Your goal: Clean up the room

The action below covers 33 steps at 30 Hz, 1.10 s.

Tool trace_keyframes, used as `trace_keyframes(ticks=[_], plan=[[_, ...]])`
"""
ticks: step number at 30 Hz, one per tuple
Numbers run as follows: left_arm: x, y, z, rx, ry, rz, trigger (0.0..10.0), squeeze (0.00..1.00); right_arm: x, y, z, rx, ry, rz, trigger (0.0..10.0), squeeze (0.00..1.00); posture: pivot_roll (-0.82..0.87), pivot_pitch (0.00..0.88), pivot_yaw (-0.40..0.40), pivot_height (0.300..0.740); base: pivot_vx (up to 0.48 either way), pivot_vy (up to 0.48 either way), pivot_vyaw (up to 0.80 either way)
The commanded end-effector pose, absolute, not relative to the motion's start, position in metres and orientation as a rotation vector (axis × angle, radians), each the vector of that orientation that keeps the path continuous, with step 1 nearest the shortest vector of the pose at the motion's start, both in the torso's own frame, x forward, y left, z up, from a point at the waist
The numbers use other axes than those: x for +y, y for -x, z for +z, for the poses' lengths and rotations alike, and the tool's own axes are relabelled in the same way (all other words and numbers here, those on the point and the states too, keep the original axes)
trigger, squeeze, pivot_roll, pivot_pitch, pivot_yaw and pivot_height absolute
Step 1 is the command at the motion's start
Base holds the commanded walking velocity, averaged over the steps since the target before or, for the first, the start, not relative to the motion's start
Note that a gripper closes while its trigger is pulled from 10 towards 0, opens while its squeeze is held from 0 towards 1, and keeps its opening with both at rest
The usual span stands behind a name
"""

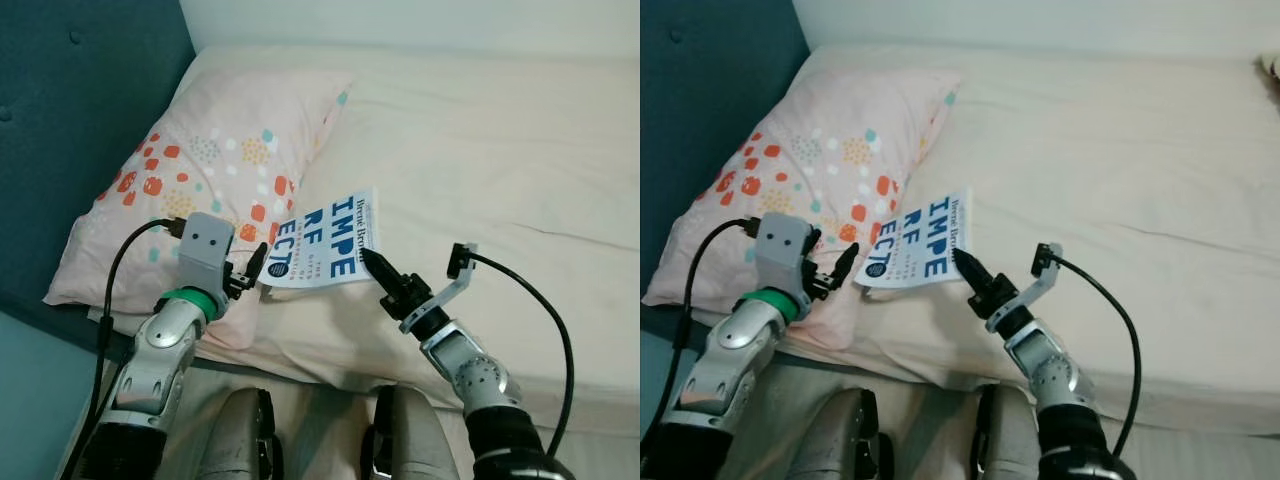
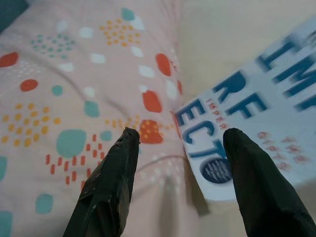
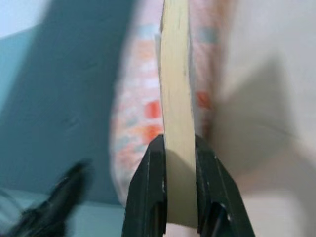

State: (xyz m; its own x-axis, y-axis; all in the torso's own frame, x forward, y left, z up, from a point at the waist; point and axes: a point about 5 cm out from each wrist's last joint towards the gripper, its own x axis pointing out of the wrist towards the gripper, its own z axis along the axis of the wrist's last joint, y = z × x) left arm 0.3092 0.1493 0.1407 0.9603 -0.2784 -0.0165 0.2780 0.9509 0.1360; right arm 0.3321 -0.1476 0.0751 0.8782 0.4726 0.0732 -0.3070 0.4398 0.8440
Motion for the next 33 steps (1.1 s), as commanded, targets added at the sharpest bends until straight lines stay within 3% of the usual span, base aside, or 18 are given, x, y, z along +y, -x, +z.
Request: trace_keyframes(ticks=[1, 20, 21, 22, 27, 28, 31, 32, 33], plan=[[0.158, -0.302, 0.134, 0.041, -0.153, -0.271, 10.0, 0.00, -0.148, -0.318, 0.043, 0.301, -1.010, 0.382, 10.0, 0.00, 0.17, 0.218, 0.164, 0.622, 0.000, 0.000, 0.00], [0.161, -0.298, 0.137, 0.062, -0.169, -0.278, 10.0, 0.00, -0.164, -0.316, 0.029, 0.316, -0.927, 0.231, 10.0, 0.00, 0.17, 0.216, 0.179, 0.622, 0.000, 0.000, 0.00], [0.160, -0.298, 0.137, 0.064, -0.168, -0.281, 10.0, 0.00, -0.168, -0.315, 0.027, 0.316, -0.920, 0.212, 10.0, 0.81, 0.17, 0.213, 0.180, 0.622, 0.000, 0.000, 0.00], [0.160, -0.298, 0.137, 0.066, -0.167, -0.282, 10.0, 0.00, -0.170, -0.315, 0.026, 0.312, -0.921, 0.195, 10.0, 1.00, 0.17, 0.212, 0.179, 0.622, 0.000, 0.000, 0.00], [0.158, -0.299, 0.137, 0.069, -0.165, -0.283, 10.0, 0.00, -0.178, -0.317, 0.029, 0.286, -0.914, 0.154, 10.0, 1.00, 0.16, 0.208, 0.173, 0.622, 0.000, 0.000, 0.00], [0.157, -0.300, 0.136, 0.069, -0.162, -0.283, 10.0, 0.00, -0.180, -0.319, 0.032, 0.265, -0.909, 0.157, 10.0, 0.09, 0.14, 0.204, 0.165, 0.622, 0.000, 0.000, 0.00], [0.156, -0.300, 0.135, 0.069, -0.160, -0.284, 10.0, 0.00, -0.181, -0.319, 0.034, 0.256, -0.910, 0.169, 10.0, 0.09, 0.14, 0.204, 0.165, 0.622, 0.000, 0.000, 0.00], [0.154, -0.301, 0.133, 0.070, -0.155, -0.284, 10.0, 0.00, -0.184, -0.320, 0.035, 0.238, -0.922, 0.166, 10.0, 0.00, 0.12, 0.193, 0.152, 0.622, 0.000, 0.000, 0.00], [0.153, -0.302, 0.133, 0.069, -0.148, -0.285, 10.0, 0.00, -0.187, -0.319, 0.036, 0.222, -0.920, 0.158, 10.0, 0.00, 0.12, 0.190, 0.147, 0.622, 0.000, 0.000, 0.00]])
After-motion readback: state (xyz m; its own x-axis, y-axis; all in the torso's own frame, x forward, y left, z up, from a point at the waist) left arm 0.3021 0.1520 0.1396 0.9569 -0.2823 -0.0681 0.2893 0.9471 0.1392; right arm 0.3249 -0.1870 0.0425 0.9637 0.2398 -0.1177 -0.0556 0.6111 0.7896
